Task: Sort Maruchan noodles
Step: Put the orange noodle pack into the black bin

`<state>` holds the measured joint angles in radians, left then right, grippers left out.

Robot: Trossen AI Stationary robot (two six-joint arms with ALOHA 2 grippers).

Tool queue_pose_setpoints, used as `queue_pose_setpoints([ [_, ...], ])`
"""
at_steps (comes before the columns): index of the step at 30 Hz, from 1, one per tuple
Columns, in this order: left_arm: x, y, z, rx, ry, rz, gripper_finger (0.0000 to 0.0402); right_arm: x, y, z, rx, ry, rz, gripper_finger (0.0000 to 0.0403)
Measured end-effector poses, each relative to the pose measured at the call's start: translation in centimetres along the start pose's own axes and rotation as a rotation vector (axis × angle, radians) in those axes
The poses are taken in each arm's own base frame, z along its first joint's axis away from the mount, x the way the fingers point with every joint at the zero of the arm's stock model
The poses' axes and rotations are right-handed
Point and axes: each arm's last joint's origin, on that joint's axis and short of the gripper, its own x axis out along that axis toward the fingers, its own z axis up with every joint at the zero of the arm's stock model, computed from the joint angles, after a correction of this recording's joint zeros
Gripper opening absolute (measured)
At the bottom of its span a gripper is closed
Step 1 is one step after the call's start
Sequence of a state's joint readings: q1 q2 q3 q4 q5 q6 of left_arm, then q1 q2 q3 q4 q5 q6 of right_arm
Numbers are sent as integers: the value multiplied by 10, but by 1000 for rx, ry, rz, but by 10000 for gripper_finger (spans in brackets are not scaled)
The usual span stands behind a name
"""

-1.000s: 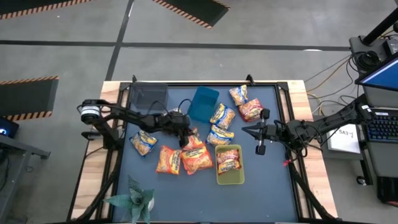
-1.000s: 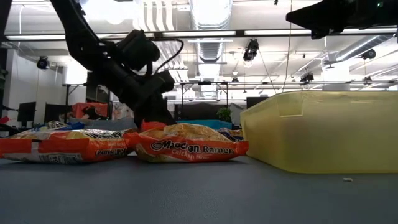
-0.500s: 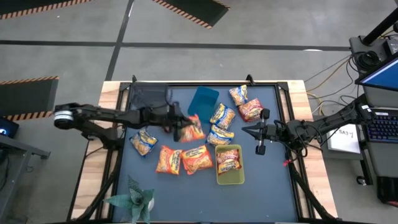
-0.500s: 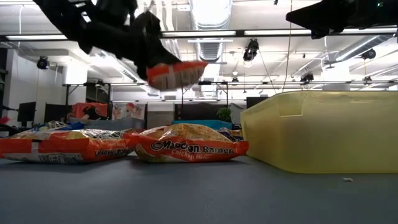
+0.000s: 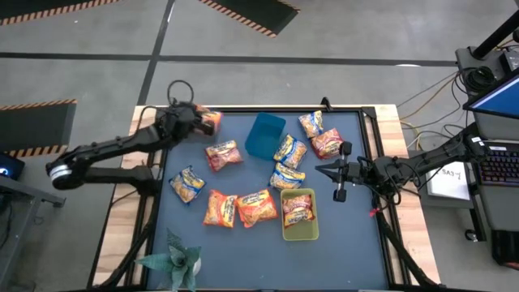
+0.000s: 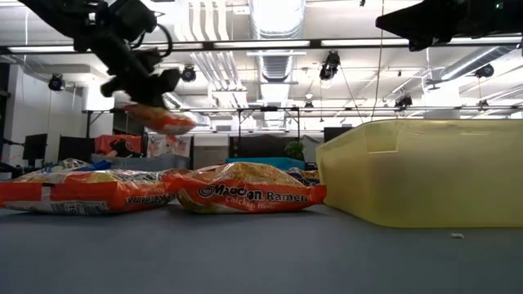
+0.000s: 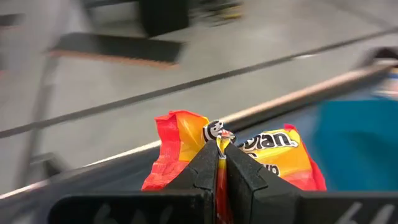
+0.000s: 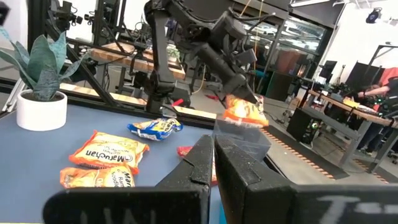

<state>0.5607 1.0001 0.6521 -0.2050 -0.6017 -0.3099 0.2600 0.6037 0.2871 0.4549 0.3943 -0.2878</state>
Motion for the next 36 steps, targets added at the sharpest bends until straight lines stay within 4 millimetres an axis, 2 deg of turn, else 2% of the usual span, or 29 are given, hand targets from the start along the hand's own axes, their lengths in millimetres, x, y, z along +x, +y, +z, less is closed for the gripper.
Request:
queue_pose_setpoints([
  [3, 2, 14, 1, 19, 30, 143, 0, 0, 0, 0, 0, 0, -1, 8],
  [5, 3, 16, 5, 31, 28, 187, 0, 0, -1, 0, 0, 1, -5, 8],
  [8, 6, 14, 13, 84, 20, 261, 0, 1, -2, -1, -1, 3, -12, 8],
  [14, 25, 3, 17, 222, 129, 351, 0, 1, -3, -1, -1, 5, -18, 8],
  [22, 45, -4, 8, 473, 308, 548, 0, 1, -3, -1, -2, 7, -18, 8],
  [36, 83, -16, -25, 785, 478, 618, 0, 1, -3, -1, -4, 8, -17, 8],
])
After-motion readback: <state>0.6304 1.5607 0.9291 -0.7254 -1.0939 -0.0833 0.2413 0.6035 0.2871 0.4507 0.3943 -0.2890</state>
